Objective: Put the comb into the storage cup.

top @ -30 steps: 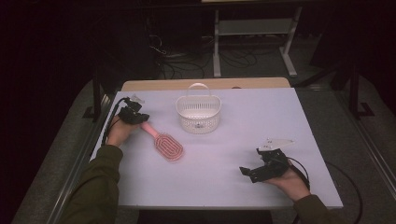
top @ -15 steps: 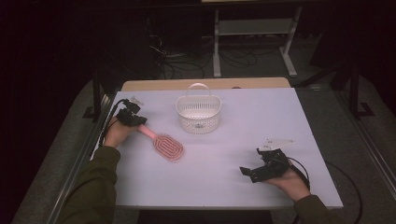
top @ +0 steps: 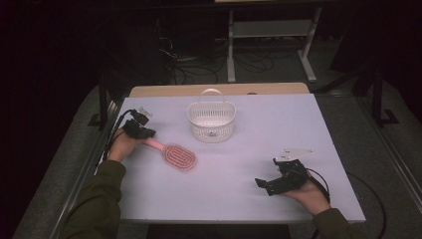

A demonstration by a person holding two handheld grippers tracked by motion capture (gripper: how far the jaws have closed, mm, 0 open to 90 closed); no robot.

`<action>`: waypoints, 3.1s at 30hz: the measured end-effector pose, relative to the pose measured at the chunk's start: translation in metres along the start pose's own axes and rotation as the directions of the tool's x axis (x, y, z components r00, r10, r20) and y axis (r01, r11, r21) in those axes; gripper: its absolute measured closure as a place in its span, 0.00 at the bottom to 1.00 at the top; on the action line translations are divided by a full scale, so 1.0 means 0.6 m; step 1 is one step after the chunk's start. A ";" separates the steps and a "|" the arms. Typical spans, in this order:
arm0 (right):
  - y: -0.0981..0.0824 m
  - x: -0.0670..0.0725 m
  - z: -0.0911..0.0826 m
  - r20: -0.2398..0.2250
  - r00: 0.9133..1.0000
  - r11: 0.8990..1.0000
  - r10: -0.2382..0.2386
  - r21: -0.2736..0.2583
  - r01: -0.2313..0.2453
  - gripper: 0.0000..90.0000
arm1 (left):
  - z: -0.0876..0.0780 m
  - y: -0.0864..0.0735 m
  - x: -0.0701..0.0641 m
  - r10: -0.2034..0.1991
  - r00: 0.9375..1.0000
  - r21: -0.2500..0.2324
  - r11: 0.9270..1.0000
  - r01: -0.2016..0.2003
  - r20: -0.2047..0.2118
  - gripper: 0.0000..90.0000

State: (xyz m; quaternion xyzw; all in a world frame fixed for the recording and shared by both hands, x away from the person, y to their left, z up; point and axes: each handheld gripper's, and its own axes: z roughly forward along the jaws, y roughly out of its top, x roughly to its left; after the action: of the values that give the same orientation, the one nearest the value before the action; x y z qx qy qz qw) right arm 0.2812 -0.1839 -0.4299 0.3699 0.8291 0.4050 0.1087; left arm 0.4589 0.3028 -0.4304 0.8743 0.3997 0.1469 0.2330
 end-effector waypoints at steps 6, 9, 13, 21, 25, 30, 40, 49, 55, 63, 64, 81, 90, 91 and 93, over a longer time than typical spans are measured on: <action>0.001 0.002 -0.001 -0.004 1.000 1.000 -0.001 -0.003 0.001 0.01 | -0.009 -0.009 -0.007 0.022 1.000 0.021 1.000 -0.022 0.008 1.00; 0.001 0.004 -0.001 -0.008 1.000 1.000 -0.004 -0.002 0.004 0.01 | -0.014 -0.017 -0.008 0.018 1.000 0.016 1.000 -0.019 0.018 1.00; 0.001 0.004 -0.001 -0.005 1.000 1.000 -0.001 -0.003 0.001 0.01 | -0.022 -0.028 -0.009 0.010 1.000 0.020 1.000 -0.011 0.026 1.00; 0.001 0.005 0.000 -0.005 1.000 1.000 -0.005 -0.004 0.005 0.01 | -0.037 -0.050 -0.010 0.018 0.999 0.025 1.000 -0.019 0.045 1.00; 0.001 0.006 -0.001 -0.007 1.000 1.000 -0.006 -0.003 0.006 0.01 | -0.042 -0.059 -0.011 0.016 0.998 0.020 1.000 -0.017 0.053 1.00; 0.001 0.005 -0.003 -0.007 1.000 1.000 -0.001 -0.007 0.001 0.01 | -0.048 -0.067 -0.013 0.020 0.998 0.022 1.000 -0.021 0.064 1.00; 0.001 0.005 -0.001 -0.010 1.000 1.000 -0.001 -0.002 0.001 0.01 | -0.064 -0.094 -0.019 0.005 0.996 0.016 1.000 -0.007 0.093 1.00; 0.000 0.004 -0.001 -0.008 1.000 1.000 -0.001 -0.005 0.001 0.02 | -0.077 -0.113 -0.018 -0.001 0.994 0.020 1.000 -0.002 0.111 1.00; 0.000 0.004 -0.001 -0.007 1.000 1.000 -0.002 -0.004 0.002 0.02 | -0.083 -0.121 -0.021 0.005 0.993 0.020 1.000 -0.007 0.120 1.00; -0.001 0.003 -0.001 -0.006 1.000 1.000 0.001 -0.007 -0.001 0.02 | -0.091 -0.131 -0.033 0.014 0.991 0.021 1.000 -0.017 0.135 1.00; -0.001 0.003 -0.001 -0.006 1.000 1.000 0.003 -0.006 -0.003 0.02 | -0.092 -0.133 -0.035 0.012 0.991 0.021 1.000 -0.015 0.136 1.00; -0.001 0.003 0.000 -0.007 1.000 1.000 -0.001 -0.001 0.001 0.02 | -0.110 -0.160 -0.057 0.022 0.985 0.009 1.000 -0.024 0.170 1.00; -0.001 0.002 0.000 -0.008 1.000 1.000 0.003 0.000 -0.003 0.02 | -0.123 -0.170 -0.080 0.028 0.983 -0.006 1.000 -0.027 0.183 1.00; -0.001 0.002 0.000 -0.008 1.000 1.000 0.003 0.000 -0.003 0.02 | -0.126 -0.171 -0.082 0.036 0.982 -0.004 0.999 -0.036 0.183 1.00; -0.001 0.003 0.000 -0.008 1.000 1.000 0.001 0.001 -0.001 0.02 | -0.127 -0.173 -0.087 0.034 0.983 -0.006 0.999 -0.033 0.182 1.00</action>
State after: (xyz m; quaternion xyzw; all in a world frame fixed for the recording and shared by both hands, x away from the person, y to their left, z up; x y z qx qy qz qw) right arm 0.2797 -0.1829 -0.4302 0.3686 0.8295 0.4062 0.1049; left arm 0.3262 0.3443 -0.4238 0.8902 0.3618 0.0711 0.2675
